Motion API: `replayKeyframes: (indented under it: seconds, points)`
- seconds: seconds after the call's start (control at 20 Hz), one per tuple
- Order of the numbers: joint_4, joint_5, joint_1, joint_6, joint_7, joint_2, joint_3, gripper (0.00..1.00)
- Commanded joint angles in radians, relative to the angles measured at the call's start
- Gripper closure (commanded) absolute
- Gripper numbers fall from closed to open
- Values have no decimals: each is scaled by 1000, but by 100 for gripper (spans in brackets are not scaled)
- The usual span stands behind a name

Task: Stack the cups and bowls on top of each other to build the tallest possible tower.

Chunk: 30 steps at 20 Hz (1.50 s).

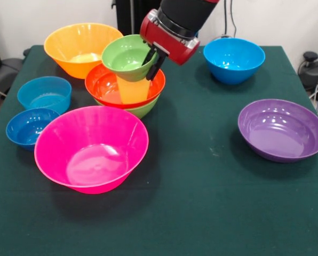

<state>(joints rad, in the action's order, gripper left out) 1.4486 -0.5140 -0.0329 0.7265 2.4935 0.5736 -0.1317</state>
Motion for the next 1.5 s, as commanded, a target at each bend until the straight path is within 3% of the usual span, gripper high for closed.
replayKeyframes:
  seconds: [0.05, 0.5, 1.5]
  points:
    - [67, -10, 0, -40, -25, -66, 73, 100]
    - [69, -55, 7, -62, -60, -67, 64, 100]
    - [102, -46, 8, -113, -38, -68, 67, 100]
